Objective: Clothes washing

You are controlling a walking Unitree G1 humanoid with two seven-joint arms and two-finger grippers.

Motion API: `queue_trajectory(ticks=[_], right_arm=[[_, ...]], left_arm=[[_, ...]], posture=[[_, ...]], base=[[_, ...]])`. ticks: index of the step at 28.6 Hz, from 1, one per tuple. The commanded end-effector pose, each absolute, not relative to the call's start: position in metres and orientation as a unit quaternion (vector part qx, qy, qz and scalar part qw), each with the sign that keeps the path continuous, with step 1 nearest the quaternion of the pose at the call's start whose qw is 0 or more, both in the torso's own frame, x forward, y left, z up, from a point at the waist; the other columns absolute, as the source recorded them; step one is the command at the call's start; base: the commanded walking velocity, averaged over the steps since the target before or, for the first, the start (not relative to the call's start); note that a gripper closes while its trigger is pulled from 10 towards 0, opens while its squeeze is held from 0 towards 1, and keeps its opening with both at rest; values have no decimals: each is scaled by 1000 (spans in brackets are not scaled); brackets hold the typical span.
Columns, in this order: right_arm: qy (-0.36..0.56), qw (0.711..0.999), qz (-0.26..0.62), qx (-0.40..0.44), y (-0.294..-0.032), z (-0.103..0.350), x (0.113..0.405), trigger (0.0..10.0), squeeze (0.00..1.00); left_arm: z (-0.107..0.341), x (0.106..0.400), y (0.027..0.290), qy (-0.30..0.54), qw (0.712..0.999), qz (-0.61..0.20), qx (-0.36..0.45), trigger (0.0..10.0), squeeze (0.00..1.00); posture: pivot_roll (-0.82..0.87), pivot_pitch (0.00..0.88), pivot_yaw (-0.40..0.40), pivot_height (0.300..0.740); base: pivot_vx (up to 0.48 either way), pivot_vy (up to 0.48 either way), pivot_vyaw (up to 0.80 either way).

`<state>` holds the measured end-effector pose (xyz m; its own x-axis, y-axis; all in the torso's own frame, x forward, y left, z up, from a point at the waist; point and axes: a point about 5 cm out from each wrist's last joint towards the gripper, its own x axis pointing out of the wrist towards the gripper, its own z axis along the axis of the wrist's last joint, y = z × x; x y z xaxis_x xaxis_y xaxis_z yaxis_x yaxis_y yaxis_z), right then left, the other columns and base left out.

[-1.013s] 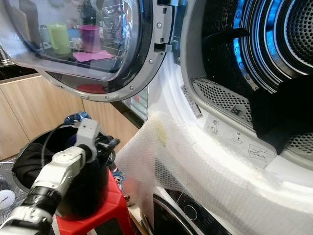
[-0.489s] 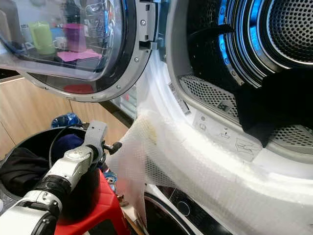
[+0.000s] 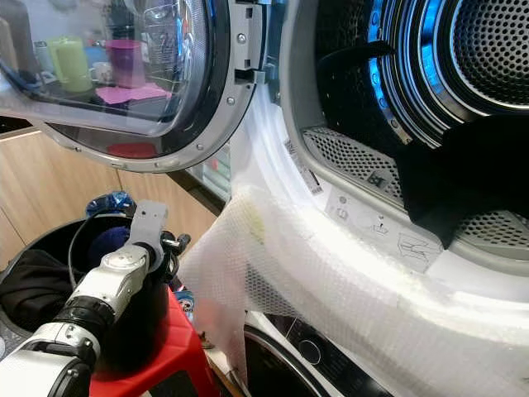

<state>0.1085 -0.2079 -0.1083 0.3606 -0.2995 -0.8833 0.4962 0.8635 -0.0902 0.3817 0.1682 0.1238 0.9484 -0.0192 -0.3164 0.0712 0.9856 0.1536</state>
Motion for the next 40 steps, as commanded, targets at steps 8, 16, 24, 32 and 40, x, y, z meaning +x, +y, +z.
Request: queue_trajectory(ticks=[8, 16, 24, 32, 40], right_arm=[[506, 819, -250, 102, -209, -108, 108, 10000, 0], [505, 820, -249, 104, -207, -108, 109, 10000, 0], [509, 818, -246, 106, -206, -109, 107, 10000, 0], [509, 818, -243, 110, -204, -109, 108, 10000, 0], [510, 820, -236, 113, -201, -109, 110, 10000, 0]], left_arm=[[118, 378, 165, 164, 983, -15, 75, 9647, 0], [117, 378, 161, 166, 982, -26, 82, 0, 0], [111, 375, 159, 181, 979, -36, 87, 0, 0], [108, 373, 159, 191, 977, -40, 91, 0, 0], [108, 371, 160, 192, 976, -42, 90, 0, 0]], posture=[[283, 19, -105, 740], [281, 20, -100, 740], [282, 23, -101, 740], [283, 24, -99, 740], [289, 25, -97, 740]], base=[[0, 0, 0], [0, 0, 0], [0, 0, 0], [0, 0, 0], [0, 0, 0]])
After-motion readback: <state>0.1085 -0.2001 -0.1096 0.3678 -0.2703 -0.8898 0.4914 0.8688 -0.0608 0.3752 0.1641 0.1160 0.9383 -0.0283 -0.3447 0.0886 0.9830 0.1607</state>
